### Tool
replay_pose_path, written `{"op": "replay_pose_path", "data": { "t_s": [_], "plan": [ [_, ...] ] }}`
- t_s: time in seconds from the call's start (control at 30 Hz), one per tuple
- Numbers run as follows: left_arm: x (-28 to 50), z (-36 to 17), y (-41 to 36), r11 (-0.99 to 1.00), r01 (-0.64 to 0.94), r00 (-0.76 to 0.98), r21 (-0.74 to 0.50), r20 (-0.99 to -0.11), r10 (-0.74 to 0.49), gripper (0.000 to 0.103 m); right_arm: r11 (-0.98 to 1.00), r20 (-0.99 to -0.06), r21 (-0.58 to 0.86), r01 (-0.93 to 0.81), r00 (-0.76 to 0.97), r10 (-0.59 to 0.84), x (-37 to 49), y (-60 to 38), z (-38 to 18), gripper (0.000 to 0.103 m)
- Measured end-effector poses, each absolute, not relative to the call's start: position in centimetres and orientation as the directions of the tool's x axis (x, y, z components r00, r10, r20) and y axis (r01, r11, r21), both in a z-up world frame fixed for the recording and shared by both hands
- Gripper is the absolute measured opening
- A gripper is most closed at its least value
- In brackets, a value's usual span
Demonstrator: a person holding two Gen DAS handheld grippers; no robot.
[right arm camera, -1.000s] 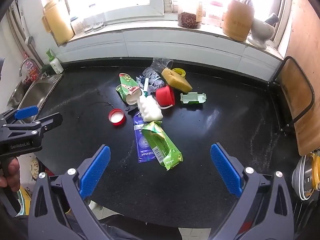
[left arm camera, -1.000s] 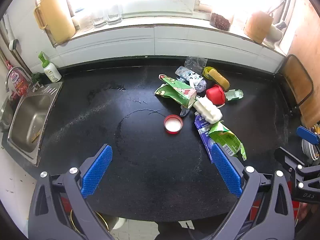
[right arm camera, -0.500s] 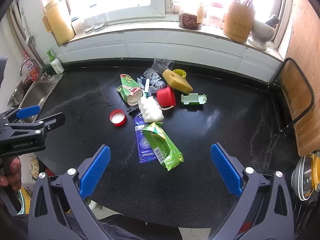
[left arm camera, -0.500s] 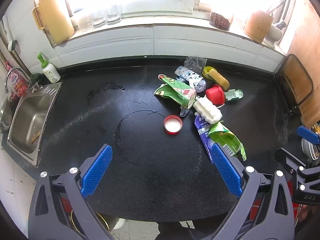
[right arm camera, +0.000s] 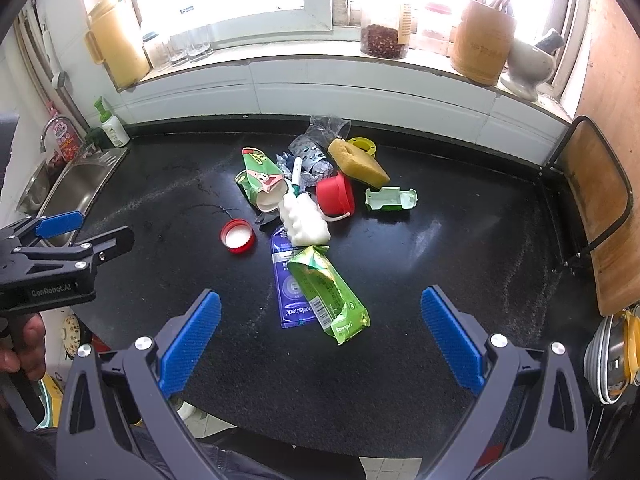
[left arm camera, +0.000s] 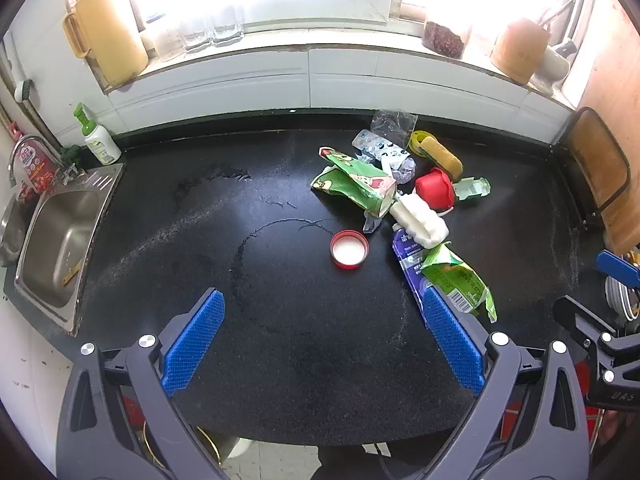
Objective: Collect trash
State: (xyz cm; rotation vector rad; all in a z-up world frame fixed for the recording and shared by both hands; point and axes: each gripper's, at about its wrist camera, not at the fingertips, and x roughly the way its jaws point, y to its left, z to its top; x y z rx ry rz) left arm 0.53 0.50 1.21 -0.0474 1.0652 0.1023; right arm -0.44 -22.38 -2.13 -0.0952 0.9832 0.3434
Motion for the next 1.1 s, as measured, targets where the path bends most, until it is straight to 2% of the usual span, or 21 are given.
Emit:
{"op": "replay_pose_path", "data": {
  "t_s": [1.1],
  "plan": [
    [0.4,0.9,0.25,0.994,-0.107,0.479,-0.003,-0.877,0.049,0.096,0.943,-0.824,0.08,-0.324,0.51,0.245,-0.96,-22.94,-2.21,0.097]
  ]
}}
